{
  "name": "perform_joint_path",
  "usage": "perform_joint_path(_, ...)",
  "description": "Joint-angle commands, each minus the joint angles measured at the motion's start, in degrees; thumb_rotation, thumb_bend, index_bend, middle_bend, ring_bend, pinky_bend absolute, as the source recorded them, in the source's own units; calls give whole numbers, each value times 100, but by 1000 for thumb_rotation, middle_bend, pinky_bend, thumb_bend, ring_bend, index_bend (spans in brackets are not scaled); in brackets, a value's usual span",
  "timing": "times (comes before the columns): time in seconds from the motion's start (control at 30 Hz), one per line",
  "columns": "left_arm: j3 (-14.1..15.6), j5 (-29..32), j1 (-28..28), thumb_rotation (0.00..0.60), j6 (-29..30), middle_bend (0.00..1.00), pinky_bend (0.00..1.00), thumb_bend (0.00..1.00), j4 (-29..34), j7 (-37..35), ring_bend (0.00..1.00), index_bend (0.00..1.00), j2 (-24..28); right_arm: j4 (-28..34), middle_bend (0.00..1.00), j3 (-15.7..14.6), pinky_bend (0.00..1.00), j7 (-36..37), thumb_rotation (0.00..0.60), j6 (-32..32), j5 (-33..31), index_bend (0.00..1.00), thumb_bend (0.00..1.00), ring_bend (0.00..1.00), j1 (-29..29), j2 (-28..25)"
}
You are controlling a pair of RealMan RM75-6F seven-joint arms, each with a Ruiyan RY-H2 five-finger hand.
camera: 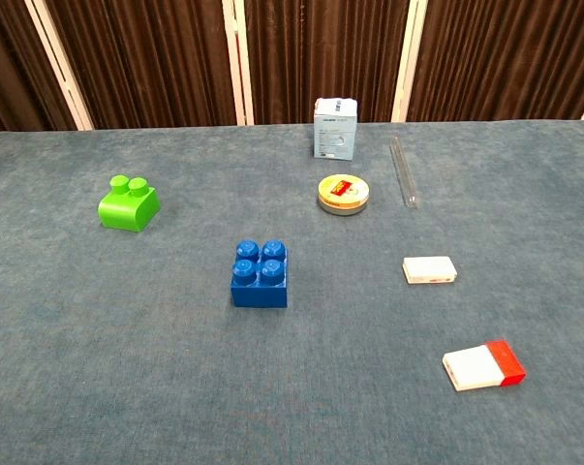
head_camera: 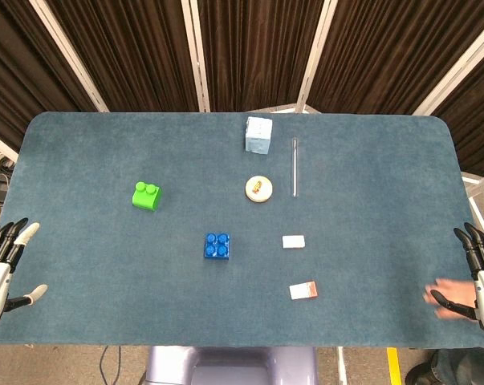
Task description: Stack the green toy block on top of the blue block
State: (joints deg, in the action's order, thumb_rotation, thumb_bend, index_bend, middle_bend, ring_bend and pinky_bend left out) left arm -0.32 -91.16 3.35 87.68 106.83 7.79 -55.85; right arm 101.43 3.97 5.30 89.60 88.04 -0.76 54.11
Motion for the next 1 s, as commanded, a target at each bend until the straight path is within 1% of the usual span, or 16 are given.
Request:
perform_joint_path(0.03, -1, 4, 2, 600, -6, 0, 0, 0, -6, -13, 0, 0, 6, -3, 0, -1, 0, 19, 600, -8, -2, 28, 0, 0, -2, -5)
perform_joint_path(0.27, -54, 66, 97, 600, -139, 0, 0, 0, -108, -15, 0, 0, -44, 7, 0, 3, 0, 70, 600, -51, -16, 28, 0, 0, -21, -22)
perform_joint_path(0.4, -234, 264, 430, 600, -583, 0, 0, 0, -293, -53, 0, 0, -169, 29, 0, 31, 0, 131, 600, -76, -67, 28, 0, 0, -36, -48)
perform_joint_path(0.47, -379, 400, 698, 600, -919, 0, 0, 0, -428, -58, 0, 0, -250, 31, 0, 51, 0, 140, 600, -103, -110, 27, 0, 0, -52, -53)
perform_joint_path(0.63, -891, 901, 1698, 600, -2076, 0, 0, 0, -1122, 144, 0, 0, -708, -17, 0, 118, 0, 27, 600, -293, -353, 27, 0, 0, -135, -16)
perform_joint_path(0.73, -1092, 1150, 2225, 600, -2682, 0, 0, 0, -1608, 159, 0, 0, -1051, -39, 0, 155, 0, -89, 600, -399, -507, 27, 0, 0, -181, 24)
perform_joint_path(0.77, -1159, 1254, 2463, 600, -2965, 0, 0, 0, -1870, 167, 0, 0, -1220, -58, 0, 168, 0, -159, 600, -454, -578, 28, 0, 0, -204, 52)
perform_joint_path(0.9, -1258, 1464, 2963, 600, -3540, 0, 0, 0, -2555, 207, 0, 0, -1671, -119, 0, 198, 0, -299, 600, -589, -758, 28, 0, 0, -258, 118)
perform_joint_path(1.0, -1275, 1606, 3329, 600, -3963, 1, 0, 0, -3208, 169, 0, 0, -2087, -141, 0, 246, 0, -420, 600, -665, -914, 28, 0, 0, -301, 170)
